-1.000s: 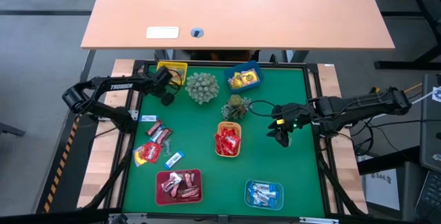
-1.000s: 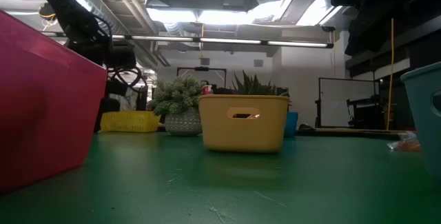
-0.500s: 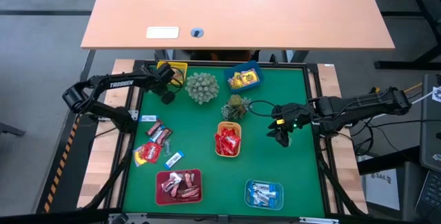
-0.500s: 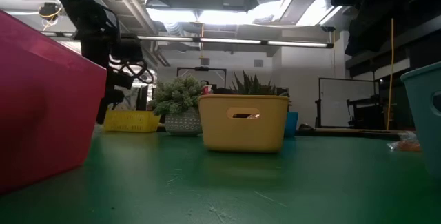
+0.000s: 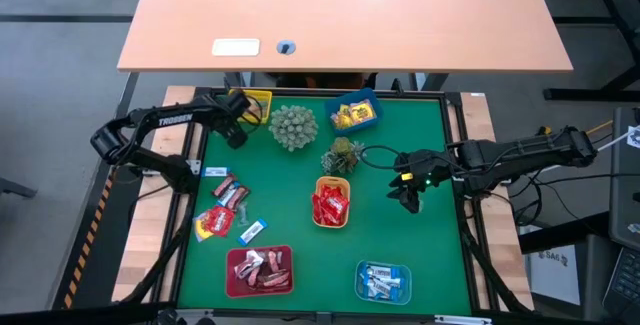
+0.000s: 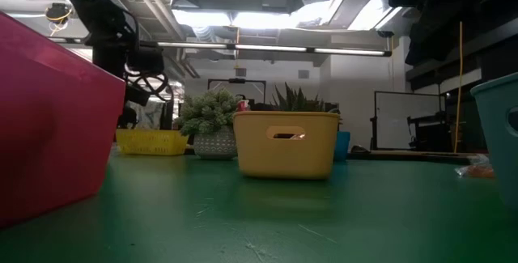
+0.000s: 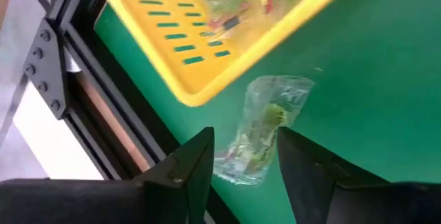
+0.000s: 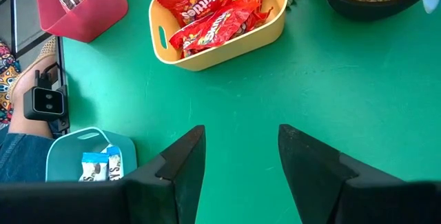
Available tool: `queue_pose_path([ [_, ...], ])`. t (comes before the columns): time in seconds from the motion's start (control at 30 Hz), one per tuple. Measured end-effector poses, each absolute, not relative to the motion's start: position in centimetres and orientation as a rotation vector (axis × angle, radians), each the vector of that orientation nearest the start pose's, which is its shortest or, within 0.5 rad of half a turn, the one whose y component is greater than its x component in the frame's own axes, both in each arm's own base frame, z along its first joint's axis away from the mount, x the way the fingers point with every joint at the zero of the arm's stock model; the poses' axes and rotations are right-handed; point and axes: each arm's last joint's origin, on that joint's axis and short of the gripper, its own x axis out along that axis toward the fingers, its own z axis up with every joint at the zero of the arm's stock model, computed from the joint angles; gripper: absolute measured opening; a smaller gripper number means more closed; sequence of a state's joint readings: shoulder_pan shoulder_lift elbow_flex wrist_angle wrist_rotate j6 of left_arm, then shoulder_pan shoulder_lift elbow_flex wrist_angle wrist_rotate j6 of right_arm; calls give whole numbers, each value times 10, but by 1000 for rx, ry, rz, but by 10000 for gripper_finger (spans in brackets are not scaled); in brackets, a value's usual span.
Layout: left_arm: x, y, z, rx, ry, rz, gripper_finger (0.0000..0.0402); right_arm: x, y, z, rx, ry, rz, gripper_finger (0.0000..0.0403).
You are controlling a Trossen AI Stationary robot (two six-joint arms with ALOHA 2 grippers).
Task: Sort candy
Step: Put the green gummy into the yellow bin
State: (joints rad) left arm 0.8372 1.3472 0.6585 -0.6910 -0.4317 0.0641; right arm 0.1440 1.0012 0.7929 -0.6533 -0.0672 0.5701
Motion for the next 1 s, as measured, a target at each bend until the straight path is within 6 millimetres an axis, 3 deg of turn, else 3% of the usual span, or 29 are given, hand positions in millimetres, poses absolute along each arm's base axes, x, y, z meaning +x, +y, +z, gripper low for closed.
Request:
queue_pose_path([
  [0.2,121,165,152,-359,1421,945,148,190,30,261,499,893,-53,182],
  [0.6,120,162,145,-381,1391,824,144,190,30,261,499,893,-53,182],
  [0.73,123,161,144,-416,1358,727,122,190,30,261,499,893,-53,182],
  [1.0,126,158,144,-411,1354,699,59,190,30,261,499,893,-53,182],
])
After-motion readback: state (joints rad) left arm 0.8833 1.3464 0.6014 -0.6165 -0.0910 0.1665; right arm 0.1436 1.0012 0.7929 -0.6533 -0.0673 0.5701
